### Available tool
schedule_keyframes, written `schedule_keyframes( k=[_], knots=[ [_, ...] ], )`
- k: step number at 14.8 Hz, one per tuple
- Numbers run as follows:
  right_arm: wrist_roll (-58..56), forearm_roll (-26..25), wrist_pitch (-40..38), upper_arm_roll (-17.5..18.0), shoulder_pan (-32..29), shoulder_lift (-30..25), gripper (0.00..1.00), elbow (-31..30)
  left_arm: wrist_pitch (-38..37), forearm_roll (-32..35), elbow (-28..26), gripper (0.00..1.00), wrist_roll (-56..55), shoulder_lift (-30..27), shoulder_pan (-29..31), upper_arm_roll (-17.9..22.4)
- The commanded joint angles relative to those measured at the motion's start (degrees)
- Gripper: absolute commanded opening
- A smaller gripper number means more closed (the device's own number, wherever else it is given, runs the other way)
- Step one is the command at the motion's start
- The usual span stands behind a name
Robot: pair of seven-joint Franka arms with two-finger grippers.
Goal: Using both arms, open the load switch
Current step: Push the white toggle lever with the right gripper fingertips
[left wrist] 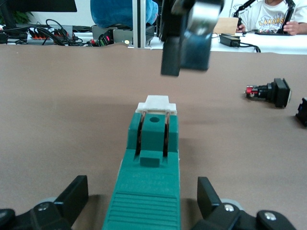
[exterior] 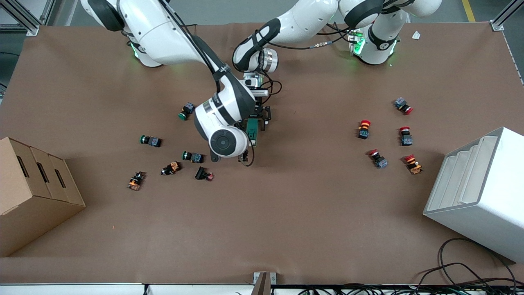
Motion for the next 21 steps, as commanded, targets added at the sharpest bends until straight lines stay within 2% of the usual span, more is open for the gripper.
schedule_keyframes(
  k=[1, 9, 21],
  knots=[
    [2.4, 1.1, 0.1, -0.2, 1.5, 1.2, 1.0, 1.0, 2.8, 1.6, 3.0, 0.99, -3.0, 3.0, -1.2, 0.2],
    [3.0, 1.2, -2.8, -0.2, 3.4, 1.9, 1.0, 0.8, 2.8, 2.1, 2.4, 0.99, -3.0, 3.1, -1.8, 0.2],
    [2.4, 1.3, -16.2, 1.5, 2.5, 1.4, 1.0, 5.4, 2.8, 1.8, 2.6, 0.99, -2.3, 3.2, -1.8, 0.1]
  ],
)
